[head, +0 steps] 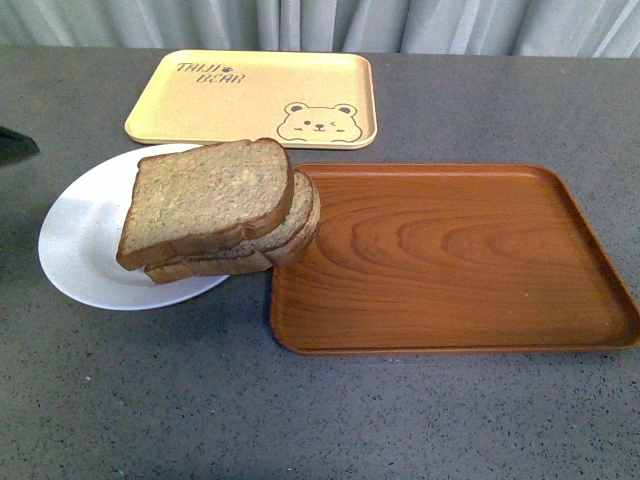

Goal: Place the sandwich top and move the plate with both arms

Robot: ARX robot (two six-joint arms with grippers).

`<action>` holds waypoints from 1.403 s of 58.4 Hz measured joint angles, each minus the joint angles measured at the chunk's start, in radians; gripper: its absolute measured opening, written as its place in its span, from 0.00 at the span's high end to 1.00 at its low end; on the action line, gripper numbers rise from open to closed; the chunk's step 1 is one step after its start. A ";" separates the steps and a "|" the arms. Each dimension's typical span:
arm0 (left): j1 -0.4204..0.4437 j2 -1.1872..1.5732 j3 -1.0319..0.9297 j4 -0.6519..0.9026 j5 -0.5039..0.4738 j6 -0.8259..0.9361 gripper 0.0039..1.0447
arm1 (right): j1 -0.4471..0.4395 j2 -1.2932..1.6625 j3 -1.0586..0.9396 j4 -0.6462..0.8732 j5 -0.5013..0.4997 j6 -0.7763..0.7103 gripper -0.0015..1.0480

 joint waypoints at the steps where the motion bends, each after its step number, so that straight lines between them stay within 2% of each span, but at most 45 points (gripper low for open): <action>1: 0.003 0.014 0.000 0.009 -0.002 -0.005 0.08 | 0.000 0.000 0.000 0.000 0.000 0.000 0.09; 25: -0.023 0.179 0.023 0.163 -0.017 -0.129 0.08 | 0.000 0.000 0.000 0.000 0.000 0.000 0.09; 56: -0.119 0.304 0.095 0.300 -0.079 -0.348 0.08 | 0.000 0.000 0.000 0.000 0.000 0.000 0.09; 58: -0.122 0.309 0.097 0.304 -0.081 -0.354 0.11 | 0.000 0.000 0.000 0.000 0.000 0.000 0.09; 73: -0.135 0.339 0.098 0.311 -0.082 -0.399 0.52 | 0.000 0.000 0.000 0.000 0.000 0.000 0.09; 78: -0.137 0.342 0.096 0.314 -0.081 -0.405 0.54 | 0.000 0.000 0.000 0.000 0.000 0.000 0.09; 82: -0.137 0.346 0.093 0.317 -0.079 -0.407 0.63 | 0.000 0.000 0.000 0.000 0.000 0.000 0.09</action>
